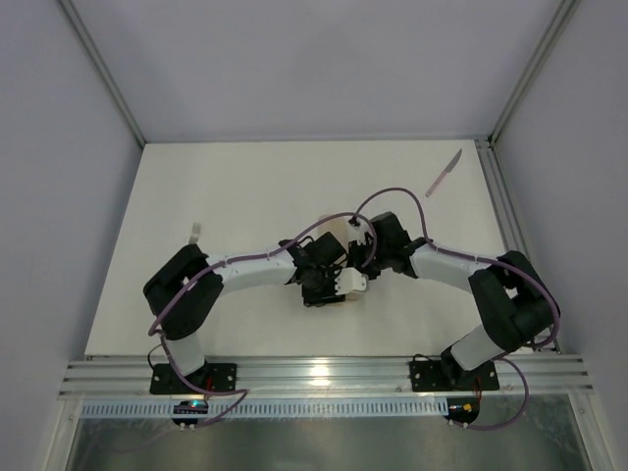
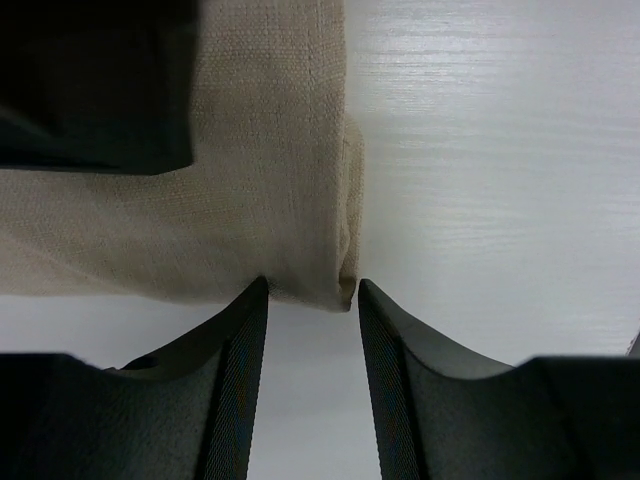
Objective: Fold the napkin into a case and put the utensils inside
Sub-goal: Smooth out the smaller rectangle-folded napkin at the center of the board.
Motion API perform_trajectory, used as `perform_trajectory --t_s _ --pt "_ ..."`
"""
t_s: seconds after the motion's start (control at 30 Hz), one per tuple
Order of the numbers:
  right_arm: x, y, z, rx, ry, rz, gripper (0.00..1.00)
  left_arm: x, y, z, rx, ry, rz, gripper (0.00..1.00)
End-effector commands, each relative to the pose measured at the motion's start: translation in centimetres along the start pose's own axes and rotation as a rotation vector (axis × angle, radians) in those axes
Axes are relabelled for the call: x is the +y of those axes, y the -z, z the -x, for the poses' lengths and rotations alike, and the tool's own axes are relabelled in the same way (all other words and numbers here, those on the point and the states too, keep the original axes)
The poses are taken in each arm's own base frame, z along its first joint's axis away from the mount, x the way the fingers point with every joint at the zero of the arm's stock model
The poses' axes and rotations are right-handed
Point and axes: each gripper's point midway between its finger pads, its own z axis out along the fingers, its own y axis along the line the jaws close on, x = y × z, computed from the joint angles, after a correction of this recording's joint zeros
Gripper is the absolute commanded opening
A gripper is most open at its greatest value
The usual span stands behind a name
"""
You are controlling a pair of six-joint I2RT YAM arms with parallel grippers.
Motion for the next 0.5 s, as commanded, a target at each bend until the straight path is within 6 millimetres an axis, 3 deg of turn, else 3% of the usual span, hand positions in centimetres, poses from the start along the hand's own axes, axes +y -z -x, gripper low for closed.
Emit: perform_trajectory --t_s 0.0,0.1,0.2,0.3,0.4,0.43,0.47 --pt "-0.3 -1.3 -2.3 0.045 -0.039 0.027 0.04 -0.2 -1.4 -0.1 -0.002 0.007 -0.016 0.43" --pt "-2.1 -2.1 -3.1 0.079 -0.068 -0.01 0.04 -0.3 -1.8 0.2 -0.015 0.01 -0.026 0.43" --pt "-1.8 -1.7 -1.8 0.055 -0.051 -0.014 0.04 -0.4 -0.3 0.9 -0.034 0.001 -0.028 0.43" --pt "-0.3 0.6 1.6 -0.017 0.022 -0.04 0.05 0.4 3.2 2.0 -0.028 -0.039 0.016 0.44" --pt "1.9 4.6 6.2 -0.146 0.121 -0.084 0.23 1.7 7.5 3.2 -0.019 -0.052 0.092 0.46" --pt "1.8 6.9 7.7 -0.211 0.147 -0.16 0.34 2.8 8.9 3.0 0.003 -0.042 0.155 0.48" --pt "2.9 9.0 10.3 -0.294 0.187 -0.188 0.4 3.5 10.5 3.2 0.0 -0.033 0.201 0.51"
